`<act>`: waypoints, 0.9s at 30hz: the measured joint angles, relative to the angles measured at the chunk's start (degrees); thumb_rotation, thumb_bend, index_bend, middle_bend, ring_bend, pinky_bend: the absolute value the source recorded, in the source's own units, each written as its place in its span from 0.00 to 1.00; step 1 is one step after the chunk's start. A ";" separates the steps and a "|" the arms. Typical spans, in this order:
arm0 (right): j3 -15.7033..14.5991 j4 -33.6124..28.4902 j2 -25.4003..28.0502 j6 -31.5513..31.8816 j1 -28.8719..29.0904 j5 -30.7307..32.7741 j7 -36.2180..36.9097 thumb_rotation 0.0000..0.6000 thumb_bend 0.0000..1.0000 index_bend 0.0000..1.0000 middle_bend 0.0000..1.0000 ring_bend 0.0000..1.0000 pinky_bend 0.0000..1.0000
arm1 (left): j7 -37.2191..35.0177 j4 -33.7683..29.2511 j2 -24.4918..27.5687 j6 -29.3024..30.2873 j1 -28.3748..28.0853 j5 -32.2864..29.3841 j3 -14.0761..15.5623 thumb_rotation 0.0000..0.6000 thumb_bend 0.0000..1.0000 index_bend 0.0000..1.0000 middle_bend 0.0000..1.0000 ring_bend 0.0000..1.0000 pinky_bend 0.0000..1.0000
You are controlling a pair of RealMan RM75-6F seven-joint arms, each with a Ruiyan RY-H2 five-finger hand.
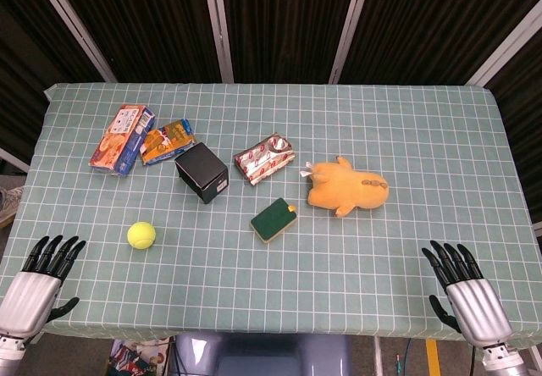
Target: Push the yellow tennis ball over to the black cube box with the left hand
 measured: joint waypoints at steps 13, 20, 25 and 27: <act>-0.09 0.26 0.39 -0.79 0.32 1.12 1.59 1.00 0.43 0.00 0.00 0.00 0.00 | 0.17 0.57 -1.99 -3.77 -3.14 2.72 0.47 1.00 0.30 0.47 0.54 0.50 0.58; 0.36 0.81 1.17 -1.57 0.81 2.89 4.05 1.00 0.43 0.00 0.00 0.00 0.00 | 3.84 3.46 -4.69 -8.47 -7.65 6.64 0.31 1.00 0.31 0.53 0.62 0.58 0.63; 0.92 1.23 1.60 -2.33 1.30 4.32 5.30 1.00 0.43 0.00 0.00 0.00 0.00 | 5.50 5.35 -5.38 -12.27 -9.36 6.07 0.51 1.00 0.31 0.57 0.65 0.62 0.66; 1.20 1.41 1.63 -2.69 1.58 4.81 5.54 1.00 0.43 0.00 0.00 0.00 0.00 | 4.73 6.88 -5.66 -13.54 -9.81 5.55 0.77 1.00 0.31 0.56 0.64 0.61 0.66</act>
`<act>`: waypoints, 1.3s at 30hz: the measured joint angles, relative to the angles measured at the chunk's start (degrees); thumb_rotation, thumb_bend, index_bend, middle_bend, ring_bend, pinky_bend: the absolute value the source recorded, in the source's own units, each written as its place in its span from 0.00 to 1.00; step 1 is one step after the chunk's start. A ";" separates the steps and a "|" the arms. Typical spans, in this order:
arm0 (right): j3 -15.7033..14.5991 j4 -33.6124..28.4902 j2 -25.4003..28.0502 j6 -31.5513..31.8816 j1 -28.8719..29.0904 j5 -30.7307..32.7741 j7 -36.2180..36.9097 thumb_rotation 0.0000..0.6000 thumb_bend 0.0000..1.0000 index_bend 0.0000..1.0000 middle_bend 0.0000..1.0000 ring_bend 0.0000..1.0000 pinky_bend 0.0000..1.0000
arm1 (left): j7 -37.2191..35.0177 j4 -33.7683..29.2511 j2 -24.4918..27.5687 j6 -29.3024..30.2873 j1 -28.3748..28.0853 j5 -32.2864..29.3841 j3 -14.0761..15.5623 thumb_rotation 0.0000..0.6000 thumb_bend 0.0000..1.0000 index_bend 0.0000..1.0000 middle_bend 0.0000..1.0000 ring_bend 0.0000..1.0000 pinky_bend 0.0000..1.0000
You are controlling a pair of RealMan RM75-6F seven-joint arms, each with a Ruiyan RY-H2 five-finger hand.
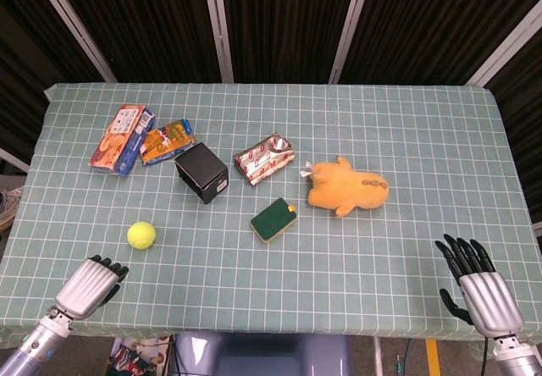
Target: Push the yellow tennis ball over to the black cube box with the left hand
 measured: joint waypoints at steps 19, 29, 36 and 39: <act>1.79 0.49 -1.19 -4.29 1.48 6.32 -1.99 1.00 0.43 0.00 0.00 0.00 0.00 | -12.01 14.70 -4.32 -6.32 -4.42 -5.11 0.16 1.00 0.31 0.54 0.59 0.58 0.65; 1.97 0.95 -0.97 -5.10 1.94 7.04 -1.02 1.00 0.43 0.00 0.00 0.00 0.00 | -12.50 15.84 -6.00 -9.44 -7.60 -6.06 -0.63 1.00 0.31 0.52 0.56 0.55 0.63; 1.98 0.86 -0.80 -4.57 1.83 7.09 -0.65 1.00 0.43 0.00 0.00 0.00 0.00 | -12.29 15.57 -6.89 -11.10 -10.01 -6.52 -1.11 1.00 0.31 0.50 0.53 0.53 0.62; 2.03 1.00 -0.75 -4.53 1.83 7.27 -0.39 1.00 0.43 0.00 0.00 0.00 0.00 | -12.49 15.38 -7.06 -11.58 -10.74 -7.08 -1.33 1.00 0.31 0.49 0.52 0.53 0.61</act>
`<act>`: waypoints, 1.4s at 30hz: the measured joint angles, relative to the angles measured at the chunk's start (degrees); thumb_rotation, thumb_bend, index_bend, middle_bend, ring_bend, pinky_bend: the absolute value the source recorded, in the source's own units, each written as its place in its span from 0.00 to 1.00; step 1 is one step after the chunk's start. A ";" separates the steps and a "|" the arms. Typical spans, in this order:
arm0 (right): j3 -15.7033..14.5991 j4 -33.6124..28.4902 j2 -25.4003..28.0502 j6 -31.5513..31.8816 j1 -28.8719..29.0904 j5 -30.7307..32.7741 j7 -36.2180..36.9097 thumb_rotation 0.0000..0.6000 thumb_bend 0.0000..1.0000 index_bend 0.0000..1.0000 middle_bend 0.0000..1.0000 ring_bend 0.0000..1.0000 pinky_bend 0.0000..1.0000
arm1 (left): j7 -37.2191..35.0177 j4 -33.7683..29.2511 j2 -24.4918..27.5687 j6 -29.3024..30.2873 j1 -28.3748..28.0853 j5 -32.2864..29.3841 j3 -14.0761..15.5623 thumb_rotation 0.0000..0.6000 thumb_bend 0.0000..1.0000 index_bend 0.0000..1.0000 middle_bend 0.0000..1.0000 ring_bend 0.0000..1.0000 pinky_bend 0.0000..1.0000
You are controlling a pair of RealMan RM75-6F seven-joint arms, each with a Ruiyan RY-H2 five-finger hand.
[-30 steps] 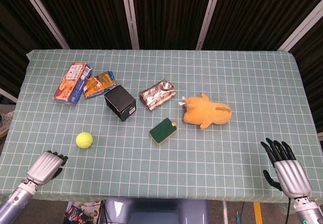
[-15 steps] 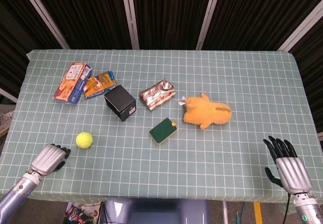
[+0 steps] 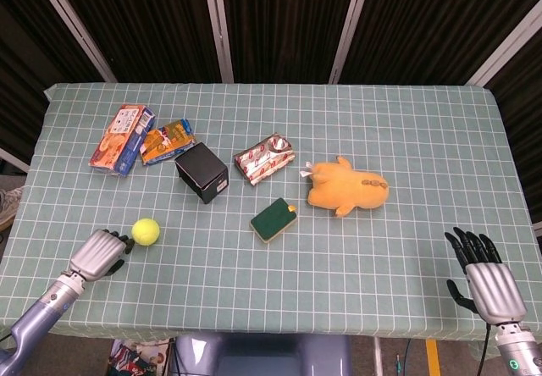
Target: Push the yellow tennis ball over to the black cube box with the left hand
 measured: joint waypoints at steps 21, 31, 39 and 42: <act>0.13 0.21 0.42 0.32 -0.04 0.51 0.88 1.00 0.43 0.00 0.00 0.00 0.00 | 0.47 -1.45 -1.02 -4.04 -4.75 -3.03 -1.54 1.00 0.31 0.48 0.50 0.50 0.51; 0.07 -0.09 0.72 1.22 -0.45 0.31 0.80 1.00 0.43 0.00 0.00 0.00 0.00 | 0.36 -1.22 -2.15 -5.06 -6.91 -3.87 -2.35 1.00 0.31 0.48 0.49 0.49 0.50; -0.01 -0.26 0.83 0.75 -0.33 0.56 0.57 1.00 0.43 0.00 0.00 0.00 0.00 | 0.06 -0.85 -3.37 -5.62 -7.82 -4.59 -2.38 1.00 0.31 0.45 0.47 0.48 0.50; -0.02 -0.29 0.89 0.72 -0.31 0.55 0.62 1.00 0.43 0.00 0.00 0.00 0.00 | -0.41 -0.69 -3.89 -5.66 -8.06 -4.75 -2.34 1.00 0.31 0.43 0.46 0.47 0.50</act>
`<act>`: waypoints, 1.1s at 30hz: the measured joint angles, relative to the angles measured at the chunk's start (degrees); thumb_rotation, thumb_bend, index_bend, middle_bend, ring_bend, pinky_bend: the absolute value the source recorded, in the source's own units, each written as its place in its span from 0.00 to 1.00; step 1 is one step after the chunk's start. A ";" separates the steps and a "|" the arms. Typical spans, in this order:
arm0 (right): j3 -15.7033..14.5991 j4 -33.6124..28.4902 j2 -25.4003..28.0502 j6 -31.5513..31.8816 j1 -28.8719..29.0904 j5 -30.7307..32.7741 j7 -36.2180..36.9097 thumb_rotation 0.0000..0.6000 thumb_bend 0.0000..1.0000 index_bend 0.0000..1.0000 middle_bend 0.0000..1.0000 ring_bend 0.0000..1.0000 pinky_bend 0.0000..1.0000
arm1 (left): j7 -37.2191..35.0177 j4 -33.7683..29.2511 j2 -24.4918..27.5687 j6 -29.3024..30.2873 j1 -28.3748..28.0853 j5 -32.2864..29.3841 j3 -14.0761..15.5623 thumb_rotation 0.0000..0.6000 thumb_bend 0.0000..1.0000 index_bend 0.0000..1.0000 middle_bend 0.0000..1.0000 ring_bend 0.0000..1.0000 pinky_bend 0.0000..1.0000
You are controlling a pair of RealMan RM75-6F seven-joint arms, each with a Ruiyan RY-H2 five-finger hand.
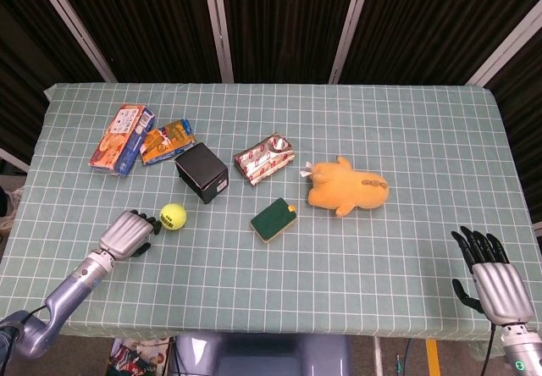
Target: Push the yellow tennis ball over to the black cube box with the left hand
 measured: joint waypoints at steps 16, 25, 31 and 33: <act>-0.15 0.02 0.54 1.13 -0.57 -0.43 0.88 1.00 0.43 0.00 0.00 0.00 0.00 | -0.31 -0.57 -1.94 1.31 -0.80 -0.41 -0.10 1.00 0.31 0.33 0.40 0.46 0.50; 0.00 0.37 0.62 1.10 -0.62 -0.05 1.38 1.00 0.43 0.00 0.00 0.00 0.00 | -2.47 -1.71 -2.51 1.17 -1.53 0.66 1.13 1.00 0.31 0.31 0.48 0.51 0.51; 0.07 0.62 0.68 0.88 -0.52 0.03 1.62 1.00 0.43 0.00 0.00 0.00 0.00 | -5.11 -2.83 -2.16 1.70 -2.55 1.86 1.61 1.00 0.30 0.27 0.40 0.41 0.50; 0.05 0.69 0.70 0.95 -0.55 -0.02 1.70 1.00 0.43 0.00 0.00 0.00 0.00 | -5.55 -2.17 -2.82 2.13 -2.77 1.94 1.36 1.00 0.30 0.27 0.40 0.41 0.50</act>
